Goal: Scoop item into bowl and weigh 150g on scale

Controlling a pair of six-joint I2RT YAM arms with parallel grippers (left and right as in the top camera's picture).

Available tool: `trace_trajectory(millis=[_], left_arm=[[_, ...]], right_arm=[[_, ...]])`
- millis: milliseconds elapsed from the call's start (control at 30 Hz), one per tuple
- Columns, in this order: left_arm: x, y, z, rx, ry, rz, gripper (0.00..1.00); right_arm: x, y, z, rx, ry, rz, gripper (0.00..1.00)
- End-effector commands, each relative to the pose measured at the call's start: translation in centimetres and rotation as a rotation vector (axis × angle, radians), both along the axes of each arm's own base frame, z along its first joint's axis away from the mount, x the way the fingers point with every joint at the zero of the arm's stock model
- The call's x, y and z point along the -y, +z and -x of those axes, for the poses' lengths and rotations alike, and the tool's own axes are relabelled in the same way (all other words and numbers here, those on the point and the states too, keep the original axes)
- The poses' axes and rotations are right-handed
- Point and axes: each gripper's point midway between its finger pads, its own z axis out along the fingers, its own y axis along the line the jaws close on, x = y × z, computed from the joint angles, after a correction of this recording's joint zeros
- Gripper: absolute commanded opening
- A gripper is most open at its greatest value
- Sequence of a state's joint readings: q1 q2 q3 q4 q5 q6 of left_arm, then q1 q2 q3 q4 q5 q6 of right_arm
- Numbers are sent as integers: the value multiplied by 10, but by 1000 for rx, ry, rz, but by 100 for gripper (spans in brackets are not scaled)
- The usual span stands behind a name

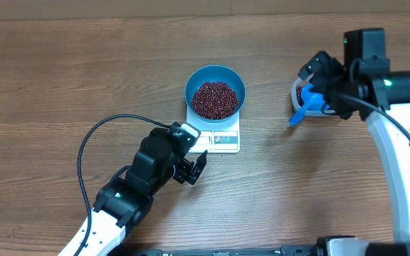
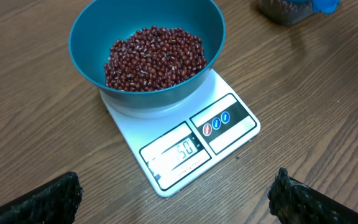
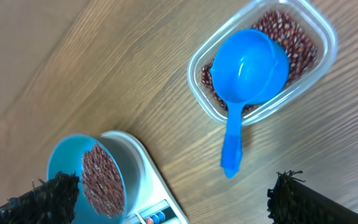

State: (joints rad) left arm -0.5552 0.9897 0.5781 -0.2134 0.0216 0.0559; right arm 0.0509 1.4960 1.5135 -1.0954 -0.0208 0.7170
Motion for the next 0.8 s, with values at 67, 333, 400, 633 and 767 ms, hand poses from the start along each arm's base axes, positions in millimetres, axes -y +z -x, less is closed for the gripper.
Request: trace_trajectory(millis=[67, 333, 400, 633, 767], left_arm=[[-3, -2, -2, 4, 7, -16, 100], [-3, -2, -2, 4, 7, -16, 100], [-3, -2, -2, 4, 7, -16, 100], [-3, -2, -2, 4, 7, -16, 100], [-3, -2, -2, 4, 7, -16, 100]], right_arm=[[11, 25, 37, -1, 164, 153, 100], [55, 17, 69, -158, 203, 444, 100], [60, 19, 69, -161, 188, 469, 100], [59, 18, 68, -161, 186, 460, 100], [54, 19, 62, -131, 190, 435, 100]])
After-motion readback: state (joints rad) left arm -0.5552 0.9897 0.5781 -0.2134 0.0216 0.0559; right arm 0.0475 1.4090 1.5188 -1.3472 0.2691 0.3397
